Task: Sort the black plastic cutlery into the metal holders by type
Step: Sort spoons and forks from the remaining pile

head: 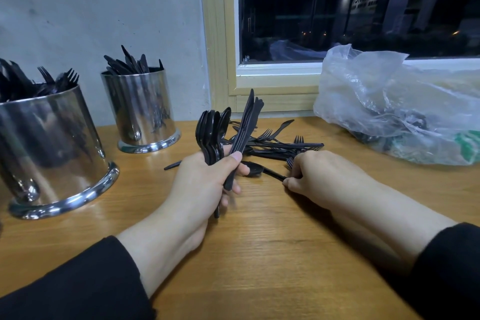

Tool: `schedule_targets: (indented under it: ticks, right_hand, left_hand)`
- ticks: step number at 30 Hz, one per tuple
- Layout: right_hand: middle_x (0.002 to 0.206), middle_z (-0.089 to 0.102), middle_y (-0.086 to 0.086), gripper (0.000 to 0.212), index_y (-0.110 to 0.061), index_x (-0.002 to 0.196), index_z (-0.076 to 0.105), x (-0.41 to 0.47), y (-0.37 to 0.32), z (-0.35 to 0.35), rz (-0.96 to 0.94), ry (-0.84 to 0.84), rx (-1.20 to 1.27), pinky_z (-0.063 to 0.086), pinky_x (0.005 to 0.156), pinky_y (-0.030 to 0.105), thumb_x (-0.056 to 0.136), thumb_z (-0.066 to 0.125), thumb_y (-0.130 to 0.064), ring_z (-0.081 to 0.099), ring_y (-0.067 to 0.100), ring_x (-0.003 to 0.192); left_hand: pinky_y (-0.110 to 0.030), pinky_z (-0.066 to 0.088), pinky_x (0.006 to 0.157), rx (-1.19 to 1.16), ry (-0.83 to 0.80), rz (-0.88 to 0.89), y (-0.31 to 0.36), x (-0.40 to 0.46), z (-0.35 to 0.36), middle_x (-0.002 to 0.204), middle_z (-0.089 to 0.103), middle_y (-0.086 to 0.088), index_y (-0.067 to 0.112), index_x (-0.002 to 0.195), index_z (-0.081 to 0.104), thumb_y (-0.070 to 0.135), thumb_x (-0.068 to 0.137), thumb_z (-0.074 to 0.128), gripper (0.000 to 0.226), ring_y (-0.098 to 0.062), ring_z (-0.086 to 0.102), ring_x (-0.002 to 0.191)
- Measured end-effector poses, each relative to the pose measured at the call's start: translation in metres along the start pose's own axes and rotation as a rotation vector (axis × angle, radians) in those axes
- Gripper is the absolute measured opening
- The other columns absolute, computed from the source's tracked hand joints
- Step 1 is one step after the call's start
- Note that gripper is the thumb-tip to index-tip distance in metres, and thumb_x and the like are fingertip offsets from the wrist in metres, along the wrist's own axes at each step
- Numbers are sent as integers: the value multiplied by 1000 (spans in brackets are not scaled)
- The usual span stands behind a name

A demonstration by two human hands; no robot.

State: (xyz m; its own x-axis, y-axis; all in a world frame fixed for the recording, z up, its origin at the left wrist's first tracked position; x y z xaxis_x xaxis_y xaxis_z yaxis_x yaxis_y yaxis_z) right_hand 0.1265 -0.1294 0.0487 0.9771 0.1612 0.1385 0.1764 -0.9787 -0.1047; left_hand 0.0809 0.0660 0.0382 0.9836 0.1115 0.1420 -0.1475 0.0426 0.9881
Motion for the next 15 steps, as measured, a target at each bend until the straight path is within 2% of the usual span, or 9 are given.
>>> schedule_targets:
  ticks: [4, 7, 11, 15]
  right_hand:
    - [85, 56, -2, 26, -24, 88, 60, -2, -7, -4, -20, 17, -86, 39, 67, 29, 87, 66, -49, 52, 24, 82]
    - [87, 60, -1, 27, -23, 85, 58, -2, -9, -3, -40, 29, -74, 40, 67, 30, 87, 65, -50, 55, 25, 83]
    - [92, 62, 1, 38, -22, 94, 58, -4, -6, 1, -53, 39, -52, 39, 70, 31, 92, 57, -60, 62, 26, 97]
    - [104, 68, -1, 27, -27, 98, 63, -1, -6, 2, -42, -4, -5, 41, 73, 30, 94, 61, -53, 63, 24, 103]
  left_hand:
    - [-25, 38, 46, 6, 2, -4, -1, 1, -1, 85, 76, -3, 24, 111, 68, 22, 100, 64, 12, -11, 57, 60]
    - [-25, 38, 46, 6, 3, 0, -1, 1, -1, 86, 76, -4, 23, 110, 69, 22, 100, 64, 11, -12, 56, 60]
    - [-27, 38, 47, -7, 7, 2, -1, 1, -1, 84, 76, -3, 25, 107, 69, 21, 100, 64, 9, -15, 55, 62]
    - [-26, 39, 46, -18, 6, -6, -1, 1, -1, 84, 76, -3, 25, 110, 68, 22, 100, 64, 11, -14, 56, 62]
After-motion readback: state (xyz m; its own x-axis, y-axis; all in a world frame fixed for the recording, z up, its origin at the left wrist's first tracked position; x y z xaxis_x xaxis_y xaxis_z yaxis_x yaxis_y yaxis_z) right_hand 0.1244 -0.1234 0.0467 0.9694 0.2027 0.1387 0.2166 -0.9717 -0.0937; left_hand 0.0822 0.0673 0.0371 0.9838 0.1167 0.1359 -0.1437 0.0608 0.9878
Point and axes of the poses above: each hand's wrist, its own x-axis towards the middle knuckle, its own z-axis out of the palm, y = z × x, the point moved 7 cm from there along x, towards the middle knuckle
